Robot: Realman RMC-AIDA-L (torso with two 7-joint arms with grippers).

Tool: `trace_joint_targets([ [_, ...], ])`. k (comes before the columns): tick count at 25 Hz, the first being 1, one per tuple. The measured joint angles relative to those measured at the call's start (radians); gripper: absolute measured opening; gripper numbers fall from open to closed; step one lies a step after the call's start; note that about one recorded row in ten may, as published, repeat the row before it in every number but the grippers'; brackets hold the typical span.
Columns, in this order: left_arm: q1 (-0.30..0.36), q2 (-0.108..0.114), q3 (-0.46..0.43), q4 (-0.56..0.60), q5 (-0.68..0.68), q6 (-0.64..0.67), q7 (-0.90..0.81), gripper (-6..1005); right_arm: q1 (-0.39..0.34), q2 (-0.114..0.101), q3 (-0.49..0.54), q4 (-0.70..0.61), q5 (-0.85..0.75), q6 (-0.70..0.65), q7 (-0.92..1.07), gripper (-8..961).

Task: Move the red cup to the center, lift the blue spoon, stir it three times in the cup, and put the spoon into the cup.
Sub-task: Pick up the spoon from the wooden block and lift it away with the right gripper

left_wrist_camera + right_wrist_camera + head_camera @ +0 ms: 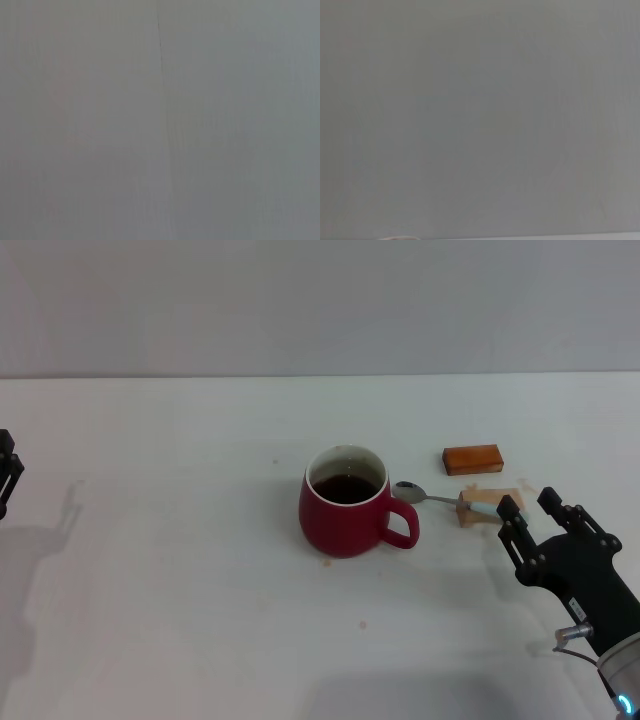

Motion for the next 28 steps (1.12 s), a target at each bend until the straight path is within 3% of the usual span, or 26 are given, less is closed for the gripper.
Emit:
trace_joint_targets([
  [10, 0.001, 0.0, 0.0, 0.0, 0.0, 0.002, 0.0, 858, 0.002, -0.001, 0.011, -0.012, 0.039, 0.021, 0.008, 611],
  [28, 0.002, -0.002, 0.0, -0.001, 0.0, 0.002, -0.002, 858, 0.087, -0.001, 0.002, -0.065, 0.034, 0.132, 0.062, 645],
])
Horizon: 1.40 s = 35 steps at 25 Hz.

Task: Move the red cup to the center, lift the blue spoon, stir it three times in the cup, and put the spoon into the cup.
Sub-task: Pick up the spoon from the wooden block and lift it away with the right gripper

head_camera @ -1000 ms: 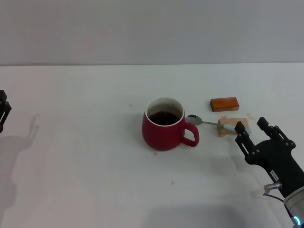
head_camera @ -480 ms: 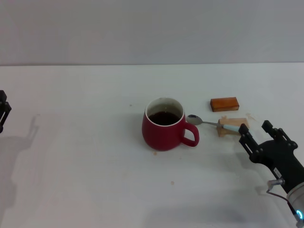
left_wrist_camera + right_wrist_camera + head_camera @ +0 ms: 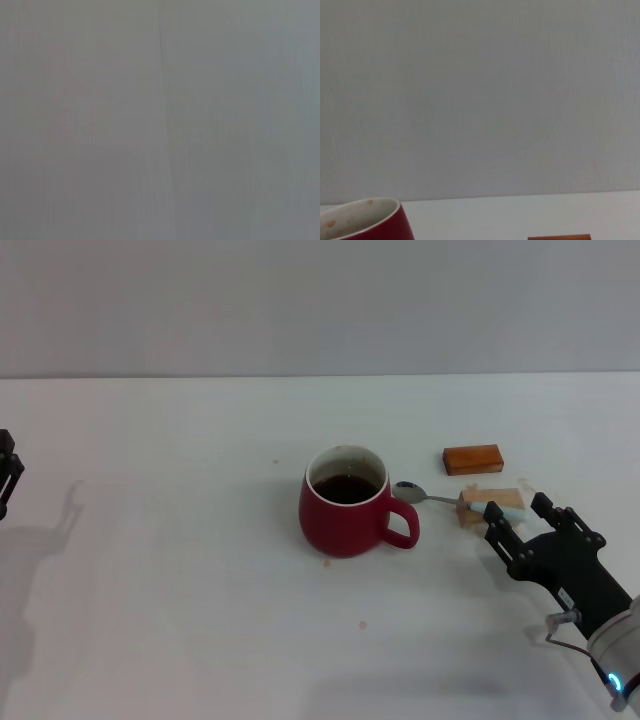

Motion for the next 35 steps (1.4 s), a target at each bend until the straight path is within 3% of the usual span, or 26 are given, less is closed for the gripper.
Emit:
trace_joint_targets([
  [33, 0.002, 0.001, 0.0, 0.001, 0.003, -0.004, -0.013, 857, 0.037, 0.004, 0.007, -0.012, 0.003, 0.067, -0.001, 636],
  [35, 0.002, 0.001, 0.0, 0.001, 0.003, -0.005, -0.013, 857, 0.037, 0.004, 0.006, -0.012, 0.004, 0.067, -0.001, 598],
])
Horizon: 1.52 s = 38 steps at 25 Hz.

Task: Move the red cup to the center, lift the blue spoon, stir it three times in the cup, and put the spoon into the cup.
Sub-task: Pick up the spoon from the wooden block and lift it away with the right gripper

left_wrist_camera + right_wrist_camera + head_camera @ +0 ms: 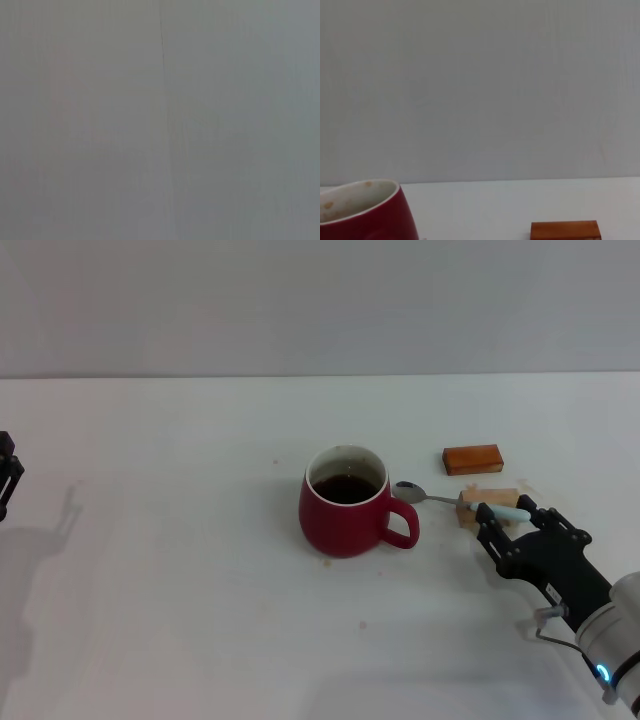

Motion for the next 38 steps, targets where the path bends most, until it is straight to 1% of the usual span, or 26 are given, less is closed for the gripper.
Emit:
trace_joint_targets([
  [3, 0.0, 0.0, 0.0, 0.002, 0.0, -0.003, 0.0, 857, 0.0, 0.0, -0.004, 0.0, 0.001, 0.0, 0.0, 540],
  [23, -0.002, -0.001, 0.0, 0.008, 0.002, -0.003, 0.0, 859, 0.008, 0.0, -0.005, -0.001, 0.001, 0.012, 0.001, 440],
  [33, -0.002, -0.001, 0.002, 0.008, 0.002, -0.004, 0.0, 859, 0.009, 0.0, -0.005, 0.001, 0.001, 0.012, 0.001, 438],
  [38, -0.002, -0.001, 0.002, 0.008, 0.003, -0.005, 0.0, 859, 0.009, 0.001, -0.004, 0.001, 0.001, 0.019, 0.001, 336],
])
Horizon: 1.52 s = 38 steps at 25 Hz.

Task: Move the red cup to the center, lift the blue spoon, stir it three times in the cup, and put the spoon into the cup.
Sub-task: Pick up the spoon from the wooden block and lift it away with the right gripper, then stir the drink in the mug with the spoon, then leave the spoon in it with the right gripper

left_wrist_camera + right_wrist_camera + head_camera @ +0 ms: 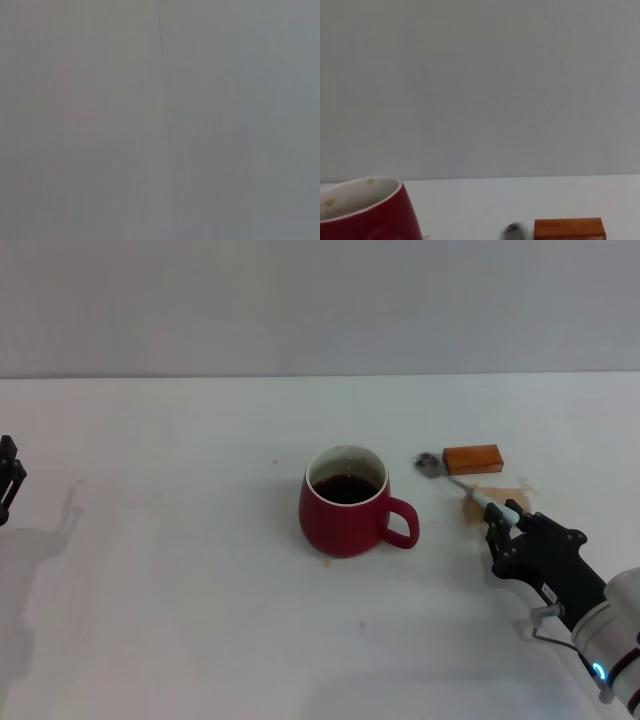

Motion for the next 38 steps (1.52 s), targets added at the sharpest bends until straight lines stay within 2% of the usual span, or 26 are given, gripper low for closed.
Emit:
trace_joint_targets([
  [9, -0.008, 0.0, 0.0, 0.014, 0.0, 0.0, -0.001, 859, -0.001, 0.001, -0.003, 0.01, -0.007, -0.001, -0.047, 130],
  [19, -0.009, 0.0, 0.0, 0.014, 0.0, -0.002, -0.001, 859, -0.012, -0.002, -0.002, 0.068, -0.009, -0.014, -0.106, 130],
  [24, -0.009, 0.0, 0.0, 0.015, 0.0, -0.003, -0.001, 859, -0.065, -0.011, 0.011, 0.186, -0.009, -0.022, -0.23, 130],
  [25, -0.009, 0.0, 0.0, 0.015, 0.0, -0.006, -0.002, 859, -0.083, -0.025, 0.016, 0.242, -0.009, -0.012, -0.249, 130],
  [27, -0.008, 0.0, 0.0, 0.015, 0.0, -0.011, -0.002, 859, -0.088, -0.032, 0.017, 0.263, -0.01, -0.009, -0.25, 130],
  [32, -0.005, 0.0, 0.0, 0.013, 0.0, -0.011, -0.002, 859, -0.116, -0.081, 0.026, 0.405, -0.031, 0.036, -0.252, 129],
  [34, -0.005, 0.0, 0.0, 0.012, 0.0, -0.01, -0.002, 858, -0.131, -0.1, 0.049, 0.476, -0.057, 0.08, -0.253, 129],
  [35, -0.003, 0.0, 0.0, 0.011, -0.001, -0.008, -0.002, 858, -0.15, -0.113, 0.09, 0.553, -0.104, 0.152, -0.254, 129],
  [36, -0.003, 0.0, 0.0, 0.011, -0.001, -0.008, -0.002, 858, -0.15, -0.113, 0.09, 0.553, -0.104, 0.152, -0.254, 129],
  [37, -0.003, 0.0, 0.0, 0.011, -0.001, -0.008, -0.002, 858, -0.179, -0.118, 0.148, 0.647, -0.176, 0.262, -0.255, 130],
  [38, -0.002, 0.0, 0.0, 0.011, -0.001, -0.007, -0.002, 858, -0.179, -0.118, 0.148, 0.647, -0.176, 0.262, -0.255, 130],
])
